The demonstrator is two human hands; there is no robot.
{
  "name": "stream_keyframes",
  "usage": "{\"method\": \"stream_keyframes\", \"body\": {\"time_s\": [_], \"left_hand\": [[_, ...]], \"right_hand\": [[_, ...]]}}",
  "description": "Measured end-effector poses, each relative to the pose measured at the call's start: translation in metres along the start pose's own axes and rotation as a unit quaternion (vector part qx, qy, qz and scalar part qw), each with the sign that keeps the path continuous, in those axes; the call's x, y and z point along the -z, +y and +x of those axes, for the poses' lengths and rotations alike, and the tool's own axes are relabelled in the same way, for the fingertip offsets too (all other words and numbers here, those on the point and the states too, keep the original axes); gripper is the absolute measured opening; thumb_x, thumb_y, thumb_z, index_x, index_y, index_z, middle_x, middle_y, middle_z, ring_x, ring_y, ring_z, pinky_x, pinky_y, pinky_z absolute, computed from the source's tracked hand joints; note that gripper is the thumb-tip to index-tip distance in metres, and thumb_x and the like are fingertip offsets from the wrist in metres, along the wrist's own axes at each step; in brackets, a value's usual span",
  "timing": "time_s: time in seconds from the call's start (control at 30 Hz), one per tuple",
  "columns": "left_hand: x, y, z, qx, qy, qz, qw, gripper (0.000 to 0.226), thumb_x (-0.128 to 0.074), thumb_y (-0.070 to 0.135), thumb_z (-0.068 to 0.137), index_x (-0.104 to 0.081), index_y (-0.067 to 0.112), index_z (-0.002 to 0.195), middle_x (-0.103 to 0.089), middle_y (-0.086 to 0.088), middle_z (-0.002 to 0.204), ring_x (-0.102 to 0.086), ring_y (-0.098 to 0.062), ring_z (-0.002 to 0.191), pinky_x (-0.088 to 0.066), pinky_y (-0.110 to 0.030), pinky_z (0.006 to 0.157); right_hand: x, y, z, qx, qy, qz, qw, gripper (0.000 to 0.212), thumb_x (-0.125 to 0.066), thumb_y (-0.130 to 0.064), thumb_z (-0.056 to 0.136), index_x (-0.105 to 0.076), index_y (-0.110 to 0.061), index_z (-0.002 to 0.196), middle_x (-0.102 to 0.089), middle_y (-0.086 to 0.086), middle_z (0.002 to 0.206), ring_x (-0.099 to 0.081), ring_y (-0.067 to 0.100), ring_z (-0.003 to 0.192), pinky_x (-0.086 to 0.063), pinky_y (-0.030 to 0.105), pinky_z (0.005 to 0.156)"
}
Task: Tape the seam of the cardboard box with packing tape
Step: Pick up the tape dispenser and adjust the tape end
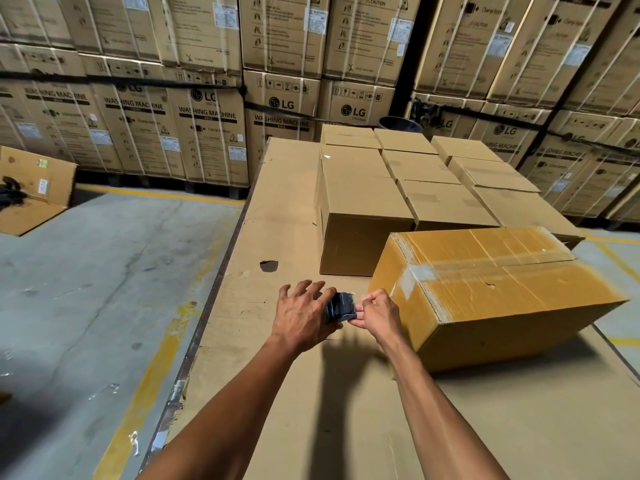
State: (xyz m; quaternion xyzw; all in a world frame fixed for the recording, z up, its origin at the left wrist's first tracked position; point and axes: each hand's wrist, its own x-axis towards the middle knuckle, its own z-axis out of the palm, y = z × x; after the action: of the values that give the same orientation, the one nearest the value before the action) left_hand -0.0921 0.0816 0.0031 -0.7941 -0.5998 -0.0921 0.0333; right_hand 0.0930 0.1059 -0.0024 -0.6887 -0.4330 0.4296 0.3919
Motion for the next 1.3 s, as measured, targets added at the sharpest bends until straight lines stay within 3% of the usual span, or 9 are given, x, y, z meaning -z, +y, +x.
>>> {"method": "stream_keyframes", "body": {"time_s": [0.27, 0.5, 0.7, 0.77, 0.87, 0.97, 1.07, 1.3], "left_hand": [[-0.002, -0.006, -0.001, 0.007, 0.000, -0.025, 1.000, 0.085, -0.052, 0.087, 0.091, -0.029, 0.050, 0.164, -0.035, -0.002, 0.176, -0.037, -0.034, 0.159, -0.035, -0.066, 0.122], [0.002, -0.010, 0.002, 0.011, 0.027, -0.055, 0.998, 0.082, -0.064, 0.086, 0.084, -0.049, 0.044, 0.153, -0.053, 0.003, 0.162, -0.039, -0.030, 0.155, -0.047, -0.063, 0.112], [0.009, -0.014, 0.008, 0.012, -0.001, -0.042, 0.999, 0.088, -0.064, 0.090, 0.081, -0.048, 0.046, 0.155, -0.054, 0.008, 0.162, -0.036, -0.027, 0.158, -0.041, -0.062, 0.120], [0.010, -0.013, 0.008, 0.006, -0.001, -0.027, 1.000, 0.086, -0.066, 0.087, 0.083, -0.049, 0.043, 0.154, -0.060, 0.005, 0.155, -0.044, -0.028, 0.152, -0.041, -0.059, 0.119], [0.009, -0.012, 0.007, 0.013, 0.020, -0.023, 0.999, 0.080, -0.068, 0.084, 0.084, -0.052, 0.039, 0.148, -0.069, 0.002, 0.134, -0.063, -0.026, 0.122, -0.051, -0.043, 0.101], [0.008, -0.011, 0.006, 0.006, 0.026, -0.008, 1.000, 0.075, -0.070, 0.081, 0.083, -0.057, 0.036, 0.142, -0.072, 0.001, 0.123, -0.067, -0.027, 0.107, -0.052, -0.041, 0.088], [0.005, -0.012, 0.005, 0.003, 0.038, 0.002, 0.999, 0.073, -0.075, 0.077, 0.080, -0.061, 0.033, 0.136, -0.074, 0.000, 0.117, -0.069, -0.028, 0.102, -0.051, -0.042, 0.084], [0.004, -0.012, -0.001, 0.007, 0.065, -0.023, 0.998, 0.075, -0.075, 0.077, 0.079, -0.059, 0.034, 0.139, -0.073, 0.002, 0.132, -0.067, -0.026, 0.122, -0.049, -0.047, 0.095]], "right_hand": [[0.005, -0.005, -0.009, 0.000, -0.010, 0.067, 0.998, 0.011, -0.042, -0.011, 0.113, -0.051, -0.013, 0.107, -0.073, 0.014, 0.097, -0.081, 0.030, 0.083, -0.068, 0.038, 0.070], [0.008, -0.012, -0.017, -0.008, -0.015, 0.115, 0.993, 0.015, -0.039, -0.013, 0.115, -0.049, -0.003, 0.121, -0.071, 0.015, 0.098, -0.080, 0.031, 0.086, -0.067, 0.036, 0.069], [0.005, -0.013, -0.016, -0.007, -0.015, 0.118, 0.993, 0.014, -0.038, -0.014, 0.116, -0.047, -0.005, 0.122, -0.071, 0.012, 0.095, -0.080, 0.031, 0.083, -0.067, 0.038, 0.069], [0.004, -0.015, -0.015, -0.017, -0.029, 0.111, 0.993, 0.013, -0.039, -0.014, 0.116, -0.046, -0.005, 0.121, -0.070, 0.013, 0.096, -0.080, 0.034, 0.089, -0.068, 0.044, 0.078], [0.001, -0.020, -0.012, -0.006, -0.027, 0.076, 0.997, 0.007, -0.046, -0.019, 0.114, -0.051, -0.014, 0.115, -0.073, 0.015, 0.107, -0.079, 0.032, 0.096, -0.067, 0.048, 0.085], [-0.002, -0.025, -0.010, 0.031, 0.007, 0.008, 0.999, 0.008, -0.053, -0.020, 0.110, -0.056, -0.022, 0.103, -0.073, 0.010, 0.112, -0.078, 0.023, 0.098, -0.067, 0.044, 0.088], [-0.003, -0.028, -0.009, 0.023, 0.022, 0.006, 0.999, 0.003, -0.055, -0.016, 0.108, -0.057, -0.017, 0.110, -0.072, 0.013, 0.110, -0.079, 0.023, 0.094, -0.069, 0.038, 0.080], [-0.003, -0.028, -0.012, 0.001, 0.019, 0.086, 0.996, 0.011, -0.045, -0.008, 0.110, -0.054, -0.010, 0.106, -0.079, 0.016, 0.106, -0.081, 0.023, 0.086, -0.065, 0.031, 0.067]]}}
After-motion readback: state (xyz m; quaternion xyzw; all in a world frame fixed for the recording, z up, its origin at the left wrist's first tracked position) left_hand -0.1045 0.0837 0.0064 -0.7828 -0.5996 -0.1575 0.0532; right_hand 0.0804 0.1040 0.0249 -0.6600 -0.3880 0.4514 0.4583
